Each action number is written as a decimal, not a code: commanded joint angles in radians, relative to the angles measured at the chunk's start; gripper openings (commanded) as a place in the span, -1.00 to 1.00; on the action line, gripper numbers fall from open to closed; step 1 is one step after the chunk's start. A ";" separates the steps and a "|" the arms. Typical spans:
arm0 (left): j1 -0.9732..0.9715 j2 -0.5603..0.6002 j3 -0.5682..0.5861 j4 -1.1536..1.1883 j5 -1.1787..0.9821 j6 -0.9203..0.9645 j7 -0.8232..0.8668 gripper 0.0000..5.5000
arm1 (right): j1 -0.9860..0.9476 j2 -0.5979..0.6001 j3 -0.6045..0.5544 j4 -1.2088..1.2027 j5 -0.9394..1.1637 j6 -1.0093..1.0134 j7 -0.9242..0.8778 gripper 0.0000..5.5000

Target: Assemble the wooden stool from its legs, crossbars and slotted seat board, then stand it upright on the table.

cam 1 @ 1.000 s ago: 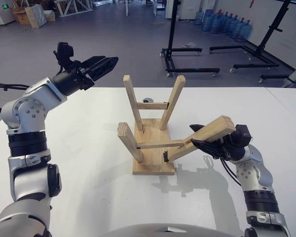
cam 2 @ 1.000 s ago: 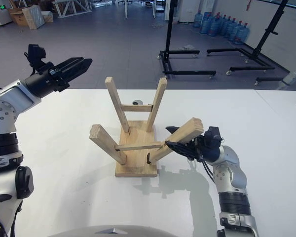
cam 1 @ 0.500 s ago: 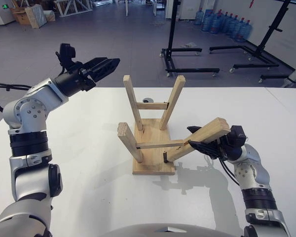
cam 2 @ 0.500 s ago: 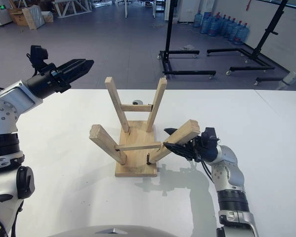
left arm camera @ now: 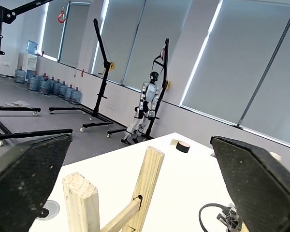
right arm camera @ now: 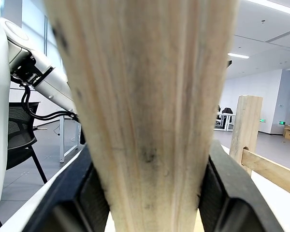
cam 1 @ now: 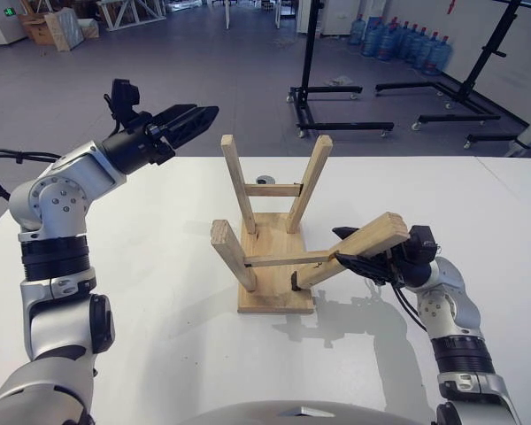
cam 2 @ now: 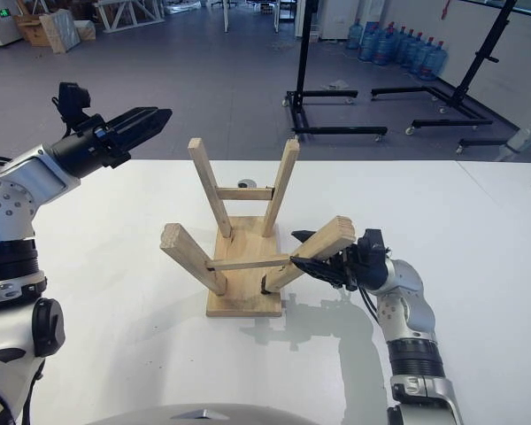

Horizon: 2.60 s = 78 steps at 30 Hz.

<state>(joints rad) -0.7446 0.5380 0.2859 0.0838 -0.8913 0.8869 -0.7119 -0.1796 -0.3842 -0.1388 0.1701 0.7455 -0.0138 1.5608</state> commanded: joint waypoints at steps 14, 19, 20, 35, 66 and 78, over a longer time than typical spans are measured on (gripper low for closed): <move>0.032 -0.006 -0.002 -0.040 -0.011 0.021 0.007 0.91 | -0.013 -0.038 0.005 -0.009 -0.017 0.016 0.010 -0.25; 0.042 -0.006 -0.006 -0.052 -0.008 0.020 0.009 0.91 | -0.015 -0.042 0.026 0.013 -0.044 -0.006 0.022 -0.25; 0.041 -0.007 -0.007 -0.052 -0.009 0.021 0.009 0.91 | -0.011 -0.044 0.024 0.011 -0.044 -0.007 0.021 -0.25; 0.031 -0.027 -0.025 -0.136 -0.032 0.045 0.034 0.91 | -0.026 -0.024 0.127 -0.046 -0.123 0.031 -0.151 -0.25; -0.148 -0.092 -0.120 -0.285 0.126 0.016 0.345 0.91 | -0.034 0.019 0.252 -0.213 -0.269 0.041 -0.470 -0.25; -0.202 -0.484 0.110 -0.198 -0.916 0.083 1.410 0.91 | -0.221 0.157 0.300 -0.011 -0.443 0.026 -0.704 -0.25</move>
<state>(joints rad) -1.0177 0.0890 0.4162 -0.1047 -1.5049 1.1040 0.4264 -0.3578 -0.2382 0.1661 0.1082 0.3322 0.0099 0.8840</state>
